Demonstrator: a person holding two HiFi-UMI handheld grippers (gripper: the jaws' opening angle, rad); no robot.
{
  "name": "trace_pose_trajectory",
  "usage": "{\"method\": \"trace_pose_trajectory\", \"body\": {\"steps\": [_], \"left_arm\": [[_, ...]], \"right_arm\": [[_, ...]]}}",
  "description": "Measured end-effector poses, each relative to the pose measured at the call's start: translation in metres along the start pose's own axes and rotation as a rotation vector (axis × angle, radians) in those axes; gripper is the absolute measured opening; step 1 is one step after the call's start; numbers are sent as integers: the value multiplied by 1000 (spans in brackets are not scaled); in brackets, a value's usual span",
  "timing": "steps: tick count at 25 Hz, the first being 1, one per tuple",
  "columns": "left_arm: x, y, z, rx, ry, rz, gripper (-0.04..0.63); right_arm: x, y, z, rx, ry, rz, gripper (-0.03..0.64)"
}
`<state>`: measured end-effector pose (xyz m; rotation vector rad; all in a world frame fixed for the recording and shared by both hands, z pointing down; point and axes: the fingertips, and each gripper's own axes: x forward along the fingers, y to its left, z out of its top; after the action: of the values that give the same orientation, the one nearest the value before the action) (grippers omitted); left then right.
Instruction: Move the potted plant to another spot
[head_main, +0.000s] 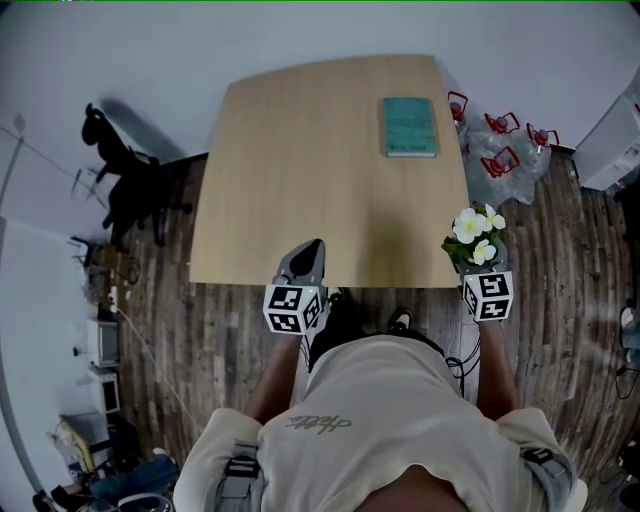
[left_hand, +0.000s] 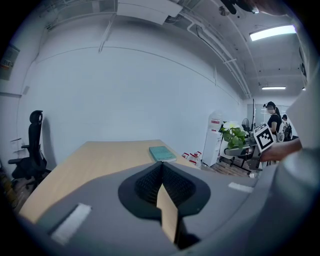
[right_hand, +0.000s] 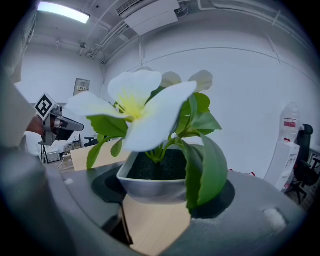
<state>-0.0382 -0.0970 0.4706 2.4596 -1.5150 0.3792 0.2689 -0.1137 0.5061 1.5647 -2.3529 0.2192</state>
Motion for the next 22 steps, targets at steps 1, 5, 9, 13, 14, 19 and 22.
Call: {"method": "trace_pose_trajectory", "body": {"steps": [1,5,9,13,14,19,22], "left_arm": [[4,2,0,1,-1,-3,15],[20,15,6,-3,-11,-21,15],[25,42,7,-18,-4,-8,15],[30,73,11,-41,0,-3,15],[31,80,12,-45,1,-4,15],[41,111,15,-51,-2,-30,15],[48,137,19,-56,-10,-38,15]], "right_arm": [[4,-1,0,-1,0,-2,341],[22,-8,0,8,15,-31,341],[40,-6,4,22,27,-47,341],[60,7,18,22,25,-43,341],[67,12,21,22,27,-43,341],[96,39,29,19,45,-37,341],[116,54,41,-1,49,-42,341]]}}
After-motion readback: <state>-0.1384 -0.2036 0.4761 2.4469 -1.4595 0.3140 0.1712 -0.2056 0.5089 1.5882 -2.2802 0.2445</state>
